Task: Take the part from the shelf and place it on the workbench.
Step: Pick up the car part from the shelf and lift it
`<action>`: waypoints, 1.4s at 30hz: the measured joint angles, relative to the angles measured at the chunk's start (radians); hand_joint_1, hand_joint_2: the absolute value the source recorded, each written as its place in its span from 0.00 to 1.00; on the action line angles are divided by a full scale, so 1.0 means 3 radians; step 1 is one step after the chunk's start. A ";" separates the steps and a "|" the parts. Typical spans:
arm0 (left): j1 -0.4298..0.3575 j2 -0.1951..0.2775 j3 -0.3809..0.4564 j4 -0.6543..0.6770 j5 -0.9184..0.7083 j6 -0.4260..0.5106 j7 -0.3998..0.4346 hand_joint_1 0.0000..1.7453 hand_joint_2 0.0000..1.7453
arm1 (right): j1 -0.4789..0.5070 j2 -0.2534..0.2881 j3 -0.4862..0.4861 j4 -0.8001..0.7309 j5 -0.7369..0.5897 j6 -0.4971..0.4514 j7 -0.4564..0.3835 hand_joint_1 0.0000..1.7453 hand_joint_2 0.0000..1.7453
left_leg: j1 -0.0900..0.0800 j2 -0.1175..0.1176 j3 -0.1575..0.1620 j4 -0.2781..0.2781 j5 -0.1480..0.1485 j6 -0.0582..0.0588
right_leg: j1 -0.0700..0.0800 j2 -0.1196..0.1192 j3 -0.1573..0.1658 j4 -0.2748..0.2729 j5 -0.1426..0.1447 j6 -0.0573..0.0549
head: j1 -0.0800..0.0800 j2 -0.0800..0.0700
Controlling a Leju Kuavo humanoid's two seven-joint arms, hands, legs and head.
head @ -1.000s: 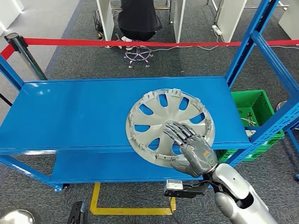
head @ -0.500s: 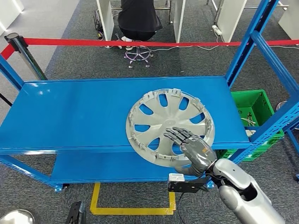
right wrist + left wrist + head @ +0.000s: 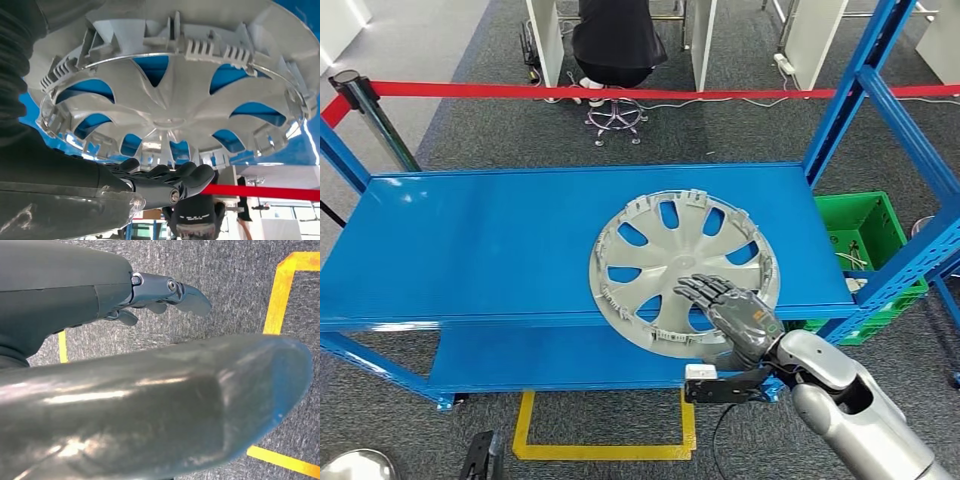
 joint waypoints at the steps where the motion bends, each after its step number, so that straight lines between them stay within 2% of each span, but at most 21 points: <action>1: 0.0000 0.0001 0.0000 0.0000 0.0000 0.0000 0.0000 0.00 0.00 | -0.0002 -0.0004 0.0008 0.0009 0.0000 0.0000 0.0000 0.00 1.00 | 0.0000 0.0000 0.0000 0.0000 0.0000 0.0000 | 0.0000 0.0000 0.0000 0.0000 0.0000 0.0000 | 0.0000 0.0000; 10: 0.0001 0.0003 0.0000 0.0001 0.0000 0.0005 0.0023 0.00 0.00 | -0.0060 -0.0072 0.0089 0.0067 -0.0149 0.0127 0.0033 0.00 1.00 | 0.0000 0.0000 -0.0001 0.0000 0.0001 0.0000 | 0.0000 0.0000 0.0000 0.0000 0.0001 0.0001 | 0.0000 0.0000; 16: 0.0001 0.0007 0.0000 0.0001 0.0013 0.0005 0.0025 0.00 0.00 | -0.0233 -0.0241 0.0249 0.0134 -0.0351 0.0383 0.0107 0.00 1.00 | -0.0001 0.0000 -0.0002 0.0000 0.0003 0.0004 | -0.0001 -0.0001 -0.0002 0.0000 0.0004 0.0003 | 0.0000 0.0000; 28: 0.0000 0.0027 0.0000 0.0001 0.0061 0.0020 0.0033 0.00 0.00 | -0.0346 -0.0344 0.0486 0.0253 -0.0399 0.0397 0.0162 0.00 1.00 | 0.0000 0.0000 -0.0004 0.0000 0.0004 0.0003 | 0.0000 -0.0001 -0.0002 0.0000 0.0004 0.0003 | 0.0000 0.0000; 32: -0.0001 0.0027 0.0000 0.0001 0.0061 -0.0005 0.0023 0.00 0.00 | -0.0363 -0.0237 0.0596 0.0463 -0.0167 0.0178 0.0223 0.00 1.00 | 0.0000 0.0000 -0.0005 0.0000 0.0004 0.0003 | 0.0001 -0.0001 -0.0002 0.0000 0.0004 0.0003 | 0.0001 0.0000; 36: -0.0004 0.0025 0.0000 0.0001 0.0058 -0.0019 0.0011 0.00 0.00 | -0.0412 0.0019 0.0673 0.0811 0.0093 -0.0034 0.0261 0.00 1.00 | 0.0002 0.0002 -0.0001 0.0000 0.0004 0.0000 | 0.0002 0.0010 -0.0004 0.0000 0.0007 -0.0002 | -0.0001 0.0000; 42: -0.0007 0.0025 0.0001 0.0001 0.0061 -0.0024 0.0008 0.00 0.00 | -0.0567 0.0348 0.0738 0.1274 0.0247 -0.0128 0.0267 0.00 1.00 | 0.0010 0.0006 0.0014 -0.0001 0.0002 -0.0012 | 0.0009 0.0016 -0.0014 -0.0001 0.0000 -0.0020 | 0.0000 0.0000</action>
